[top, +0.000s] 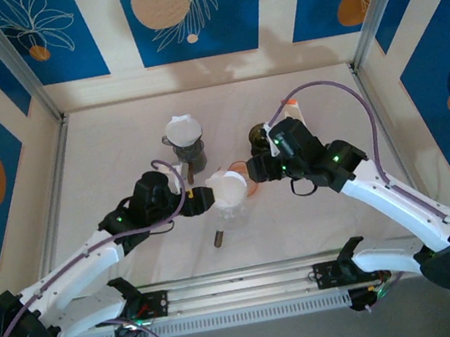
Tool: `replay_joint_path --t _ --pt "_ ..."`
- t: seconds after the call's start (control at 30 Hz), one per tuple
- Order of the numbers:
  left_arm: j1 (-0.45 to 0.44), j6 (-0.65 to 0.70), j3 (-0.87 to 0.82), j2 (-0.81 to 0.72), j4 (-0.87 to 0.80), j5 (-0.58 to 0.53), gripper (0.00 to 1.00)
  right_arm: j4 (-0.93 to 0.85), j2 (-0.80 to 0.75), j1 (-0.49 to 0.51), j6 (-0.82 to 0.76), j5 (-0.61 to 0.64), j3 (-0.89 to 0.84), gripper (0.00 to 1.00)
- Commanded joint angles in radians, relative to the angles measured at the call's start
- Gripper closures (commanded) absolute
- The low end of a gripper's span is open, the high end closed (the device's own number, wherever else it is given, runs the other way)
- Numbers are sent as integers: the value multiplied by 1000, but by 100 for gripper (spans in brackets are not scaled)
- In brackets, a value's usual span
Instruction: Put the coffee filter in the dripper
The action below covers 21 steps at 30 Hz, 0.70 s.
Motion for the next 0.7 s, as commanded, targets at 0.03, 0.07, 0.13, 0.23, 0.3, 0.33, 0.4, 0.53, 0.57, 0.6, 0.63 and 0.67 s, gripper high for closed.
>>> replay_joint_path --t 0.03,0.07,0.13,0.23,0.3,0.33,0.4,0.53,0.57,0.6,0.63,0.67 --pt "11 -9 57 -41 -2 6 18 -8 -46 -39 54 -55 -59 30" --pt "11 -12 66 -51 1 10 16 -12 -56 -51 68 -61 -79 30" --pt "10 -18 77 -73 4 12 12 -14 -72 -72 92 -82 -124 30" --pt "11 -15 89 -107 -8 2 9 20 -87 -86 109 -138 -208 32" --pt "11 -13 83 -136 -14 -15 8 52 -82 -89 124 -177 -263 36" --pt "11 -14 75 -155 -20 -32 7 78 -80 -88 136 -195 -298 39" --pt "12 -5 57 -192 -36 -61 4 136 -75 -88 155 -233 -364 45" --pt "11 10 17 -275 -67 -100 0 293 -36 -77 199 -314 -481 56" --pt "11 9 7 -293 -75 -110 0 330 -18 -73 211 -326 -501 59" --pt "11 9 -4 -307 -80 -116 0 363 -2 -68 222 -337 -515 61" --pt "12 7 -13 -324 -88 -123 0 401 16 -59 236 -347 -531 62" --pt "11 4 -21 -337 -102 -134 0 431 35 -48 247 -351 -540 63"
